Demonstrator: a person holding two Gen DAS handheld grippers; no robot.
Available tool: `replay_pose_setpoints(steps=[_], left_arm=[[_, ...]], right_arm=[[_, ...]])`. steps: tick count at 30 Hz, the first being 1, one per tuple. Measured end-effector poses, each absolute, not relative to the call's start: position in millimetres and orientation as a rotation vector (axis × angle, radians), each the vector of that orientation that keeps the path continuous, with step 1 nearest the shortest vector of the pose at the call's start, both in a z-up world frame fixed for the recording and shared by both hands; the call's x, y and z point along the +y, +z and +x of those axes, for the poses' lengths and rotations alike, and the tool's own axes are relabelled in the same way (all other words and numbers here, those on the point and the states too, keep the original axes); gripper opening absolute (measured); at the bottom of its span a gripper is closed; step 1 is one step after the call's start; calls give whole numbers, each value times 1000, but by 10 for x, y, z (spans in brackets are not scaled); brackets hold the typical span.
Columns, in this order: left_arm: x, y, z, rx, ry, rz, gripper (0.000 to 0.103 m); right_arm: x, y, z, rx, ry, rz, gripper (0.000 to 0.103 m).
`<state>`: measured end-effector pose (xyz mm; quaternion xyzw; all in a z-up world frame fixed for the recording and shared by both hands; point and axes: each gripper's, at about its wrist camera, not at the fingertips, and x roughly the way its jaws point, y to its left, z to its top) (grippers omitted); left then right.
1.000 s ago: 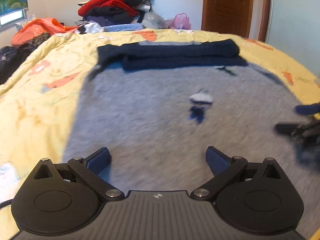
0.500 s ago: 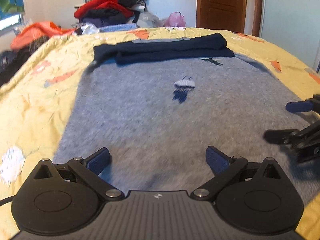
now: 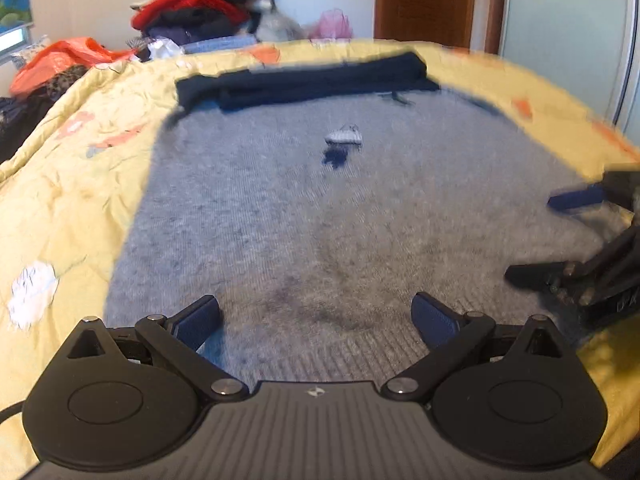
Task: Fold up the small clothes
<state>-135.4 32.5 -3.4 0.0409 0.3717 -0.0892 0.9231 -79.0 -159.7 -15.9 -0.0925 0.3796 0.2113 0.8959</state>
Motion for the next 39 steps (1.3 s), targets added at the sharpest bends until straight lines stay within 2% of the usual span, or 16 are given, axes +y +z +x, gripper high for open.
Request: replay_pose_setpoints(steps=[2, 9, 15, 17, 18, 23, 27, 31, 34, 35, 36, 37, 38, 39], left_arm=[[401, -36, -1422, 763, -174, 86, 103], [629, 36, -1681, 779, -133, 66, 103], [411, -4, -1743, 777, -192, 118, 103], [489, -8, -1756, 780, -191, 93, 103], [527, 13, -1771, 780, -174, 96, 103], [933, 88, -1875, 789, -42, 50, 103], [1329, 76, -1902, 831, -62, -228, 103], [1580, 38, -1814, 864, -287, -638, 103], [1687, -48, -1744, 879, -337, -790, 102], [1702, -56, -1722, 885, -338, -810, 102], [1725, -61, -1707, 892, -330, -826, 97], [1740, -59, -1698, 897, -313, -825, 81], [1749, -64, -1690, 909, -297, -806, 70], [1772, -58, -1673, 923, -278, -781, 52]], right_arm=[[-1696, -228, -898, 735, 449, -189, 103], [-2208, -148, -979, 777, 294, -131, 102], [-1880, -40, -1199, 760, 426, -116, 103], [-1737, -183, -1293, 787, 439, -224, 102], [-1792, -215, -1367, 735, 451, -211, 103], [-2256, -52, -1399, 776, 347, -148, 102], [-2903, 105, -1358, 853, 295, 121, 102], [-3356, -30, -1253, 953, 429, 511, 102], [-3516, -179, -1173, 1008, 532, 746, 100], [-3529, -206, -1158, 1018, 549, 772, 95], [-3523, -223, -1149, 1027, 557, 781, 88], [-3524, -231, -1139, 1030, 561, 787, 86], [-3536, -235, -1125, 1038, 559, 791, 71], [-3526, -261, -1128, 1057, 549, 779, 45]])
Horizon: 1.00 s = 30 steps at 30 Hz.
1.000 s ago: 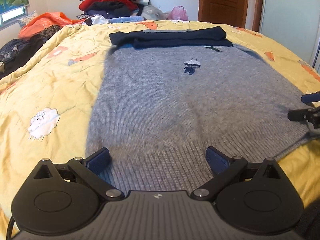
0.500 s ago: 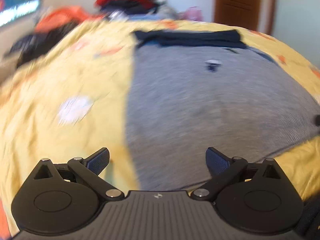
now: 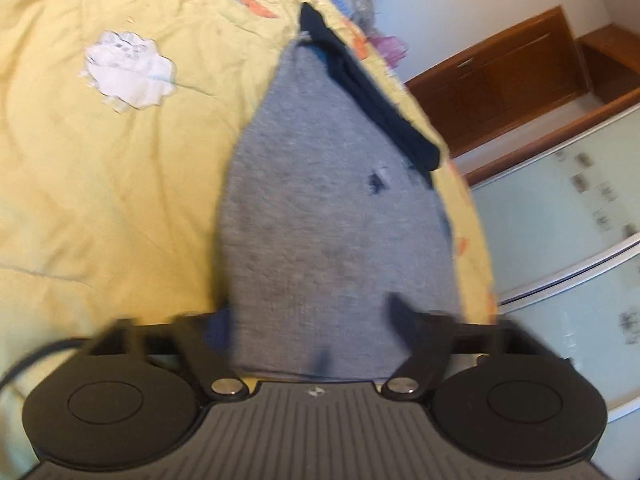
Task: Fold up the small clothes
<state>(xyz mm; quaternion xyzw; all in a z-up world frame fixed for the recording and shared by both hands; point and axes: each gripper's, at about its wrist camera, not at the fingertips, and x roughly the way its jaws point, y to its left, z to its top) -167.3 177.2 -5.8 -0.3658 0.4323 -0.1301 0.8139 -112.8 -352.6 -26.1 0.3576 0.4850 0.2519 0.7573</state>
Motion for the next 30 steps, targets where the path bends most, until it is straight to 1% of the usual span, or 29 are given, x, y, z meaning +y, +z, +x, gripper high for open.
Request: replay_pose_setpoints(steps=[1, 2, 3, 4, 8, 10, 12, 15, 16, 17, 19, 20, 21, 22, 23, 24, 26, 27, 28, 29, 30], left_arm=[[1789, -70, -1653, 938, -260, -765, 35], [1804, -87, -1641, 956, -241, -753, 27], [1822, -104, -1633, 972, -221, -740, 10], [1858, -127, -1630, 988, -203, -729, 5], [1895, 25, -1626, 978, -214, -666, 4], [1922, 189, -1651, 949, -241, -634, 4], [1910, 231, -1632, 966, -237, -557, 4], [1885, 10, -1584, 1032, -202, -522, 4], [1888, -5, -1600, 1014, -208, -524, 4], [1892, 5, -1601, 1014, -203, -523, 4], [1896, 73, -1635, 1005, -192, -489, 7], [1907, 137, -1656, 991, -184, -456, 7], [1914, 229, -1664, 978, -166, -413, 8], [1908, 348, -1650, 956, -137, -360, 8], [1899, 476, -1616, 921, -111, -307, 9], [1875, 603, -1549, 879, -82, -259, 14], [1752, 796, -1308, 781, -4, -188, 44], [1644, 852, -1166, 721, 15, -168, 81], [1511, 869, -1016, 649, 16, -156, 95], [1361, 850, -866, 582, 0, -155, 94], [1195, 797, -692, 552, -8, -156, 94]], right_arm=[[-3515, -295, -1099, 1082, 533, 757, 31], [-3517, -340, -1095, 1104, 514, 741, 11], [-3539, -366, -1092, 1100, 523, 755, 11], [-3532, -368, -1053, 1098, 527, 766, 11], [-3500, -236, -1035, 1087, 533, 699, 12], [-3608, -51, -1045, 1053, 538, 670, 11], [-3718, 102, -1039, 1041, 516, 597, 9], [-3778, -53, -979, 1121, 472, 567, 9], [-3745, -147, -974, 1147, 467, 561, 6], [-3742, -197, -1004, 1138, 481, 582, 6], [-3729, -208, -1031, 1121, 469, 604, 7], [-3733, -193, -1049, 1113, 462, 604, 14], [-3740, -161, -1059, 1106, 464, 607, 26], [-3756, -89, -1058, 1088, 444, 594, 36], [-3766, 20, -1044, 1046, 410, 561, 57], [-3753, 150, -1010, 983, 365, 514, 71], [-3602, 383, -855, 866, 317, 414, 73], [-3465, 464, -721, 820, 308, 378, 75], [-3310, 511, -558, 781, 305, 356, 77], [-3129, 530, -372, 751, 312, 338, 82], [-2940, 519, -179, 724, 329, 326, 87]])
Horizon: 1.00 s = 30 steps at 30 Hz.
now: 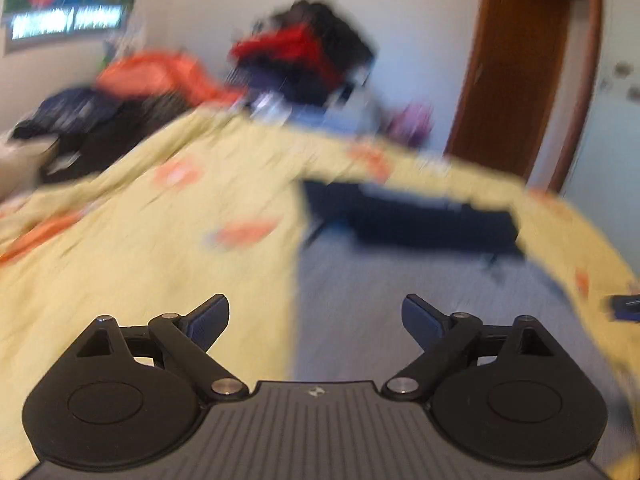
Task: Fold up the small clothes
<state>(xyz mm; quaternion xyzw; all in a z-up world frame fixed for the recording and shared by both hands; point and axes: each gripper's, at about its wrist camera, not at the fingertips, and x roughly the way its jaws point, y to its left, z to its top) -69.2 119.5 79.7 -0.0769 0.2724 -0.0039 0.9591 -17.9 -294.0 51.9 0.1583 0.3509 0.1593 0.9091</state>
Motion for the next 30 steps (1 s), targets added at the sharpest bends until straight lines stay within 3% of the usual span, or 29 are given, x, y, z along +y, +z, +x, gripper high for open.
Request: replay_pose_setpoints(steps=[4, 8, 11, 22, 30], left_arm=[[499, 392, -16, 656, -53, -116, 92], [148, -48, 149, 780, -44, -7, 94], [114, -103, -9, 761, -71, 44, 95], [157, -85, -397, 743, -56, 36, 96], [165, -80, -560, 737, -49, 33, 96]], right_arm=[[-2072, 314, 654, 719, 339, 261, 88], [-1570, 6, 1062, 808, 206, 152, 90], [-1415, -191, 889, 763, 152, -39, 102], [-1813, -229, -190, 705, 147, -55, 103], [-1821, -245, -304, 691, 146, -50, 103]])
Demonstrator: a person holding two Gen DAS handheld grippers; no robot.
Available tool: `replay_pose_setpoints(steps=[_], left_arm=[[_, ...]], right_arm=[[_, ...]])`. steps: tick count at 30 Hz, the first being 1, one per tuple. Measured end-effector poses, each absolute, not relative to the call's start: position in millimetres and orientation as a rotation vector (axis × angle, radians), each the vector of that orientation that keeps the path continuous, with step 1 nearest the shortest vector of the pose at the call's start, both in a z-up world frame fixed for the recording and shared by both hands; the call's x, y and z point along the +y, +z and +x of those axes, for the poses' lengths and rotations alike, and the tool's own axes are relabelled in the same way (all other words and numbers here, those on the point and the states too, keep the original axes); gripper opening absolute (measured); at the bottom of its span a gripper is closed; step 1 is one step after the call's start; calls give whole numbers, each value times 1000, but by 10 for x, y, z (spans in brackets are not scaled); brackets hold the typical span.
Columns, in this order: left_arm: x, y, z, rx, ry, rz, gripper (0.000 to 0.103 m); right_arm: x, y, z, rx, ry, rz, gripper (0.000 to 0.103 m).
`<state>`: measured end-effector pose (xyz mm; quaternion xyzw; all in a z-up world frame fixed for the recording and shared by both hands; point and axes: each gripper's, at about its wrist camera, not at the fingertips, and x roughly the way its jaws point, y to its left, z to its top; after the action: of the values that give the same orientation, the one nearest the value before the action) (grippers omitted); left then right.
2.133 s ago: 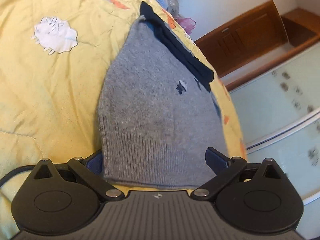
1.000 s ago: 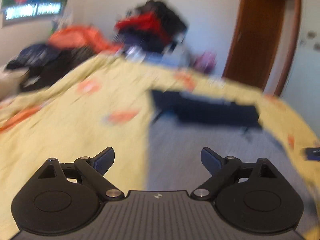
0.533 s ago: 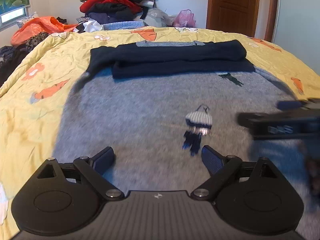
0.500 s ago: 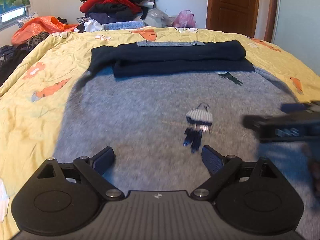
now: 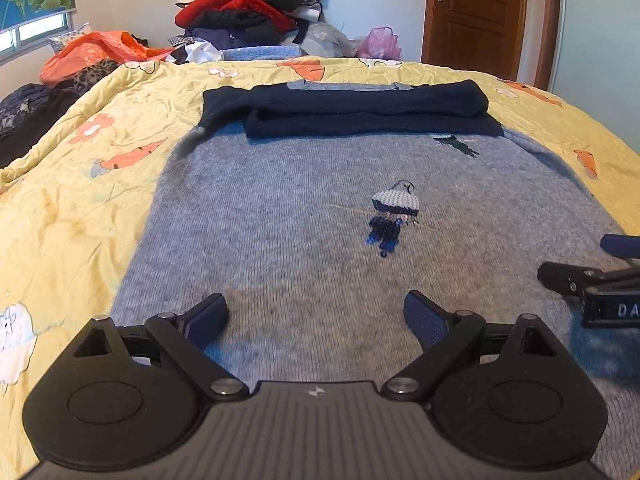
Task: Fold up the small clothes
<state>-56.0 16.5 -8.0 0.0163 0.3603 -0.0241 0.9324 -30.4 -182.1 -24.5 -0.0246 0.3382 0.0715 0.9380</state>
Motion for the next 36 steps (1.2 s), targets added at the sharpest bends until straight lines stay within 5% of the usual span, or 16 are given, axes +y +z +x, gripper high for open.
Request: replay_pose_setpoints(steps=[36], left_arm=[[251, -115, -886, 705, -57, 31, 98]], right_arm=[[-1854, -246, -654, 675, 166, -56, 103]])
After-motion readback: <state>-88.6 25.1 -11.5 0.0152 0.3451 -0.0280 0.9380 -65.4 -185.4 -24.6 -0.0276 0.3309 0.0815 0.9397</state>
